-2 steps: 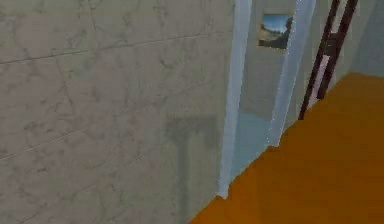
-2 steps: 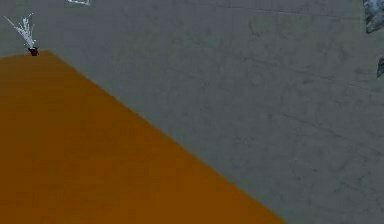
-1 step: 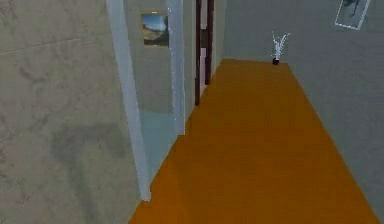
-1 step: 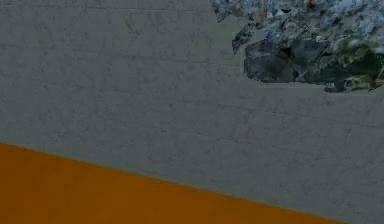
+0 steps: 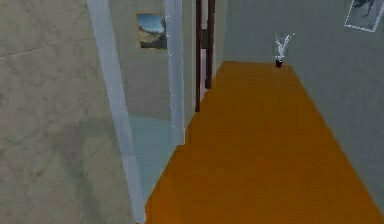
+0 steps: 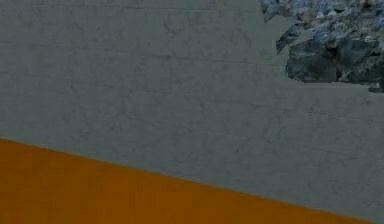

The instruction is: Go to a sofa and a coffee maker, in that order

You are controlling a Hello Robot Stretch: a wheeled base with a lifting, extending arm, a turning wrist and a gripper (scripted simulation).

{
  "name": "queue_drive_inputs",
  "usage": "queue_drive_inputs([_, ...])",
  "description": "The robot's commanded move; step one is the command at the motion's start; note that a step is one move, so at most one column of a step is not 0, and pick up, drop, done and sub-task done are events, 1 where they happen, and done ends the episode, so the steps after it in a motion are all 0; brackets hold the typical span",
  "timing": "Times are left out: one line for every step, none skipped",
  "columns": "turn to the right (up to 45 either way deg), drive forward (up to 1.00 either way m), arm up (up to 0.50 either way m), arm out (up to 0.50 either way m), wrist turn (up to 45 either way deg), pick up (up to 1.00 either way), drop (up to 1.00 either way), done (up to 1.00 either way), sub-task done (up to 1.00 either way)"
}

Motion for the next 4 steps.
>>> queue_drive_inputs([9.0,0.0,0.0,0.0,0.0,0.0,0.0,0.0,0.0])
queue_drive_inputs([0.0,1.0,0.0,0.0,0.0,0.0,0.0,0.0,0.0])
queue_drive_inputs([0.0,0.5,0.0,0.0,0.0,0.0,0.0,0.0,0.0])
queue_drive_inputs([-45.0,0.0,0.0,0.0,0.0,0.0,0.0,0.0,0.0])
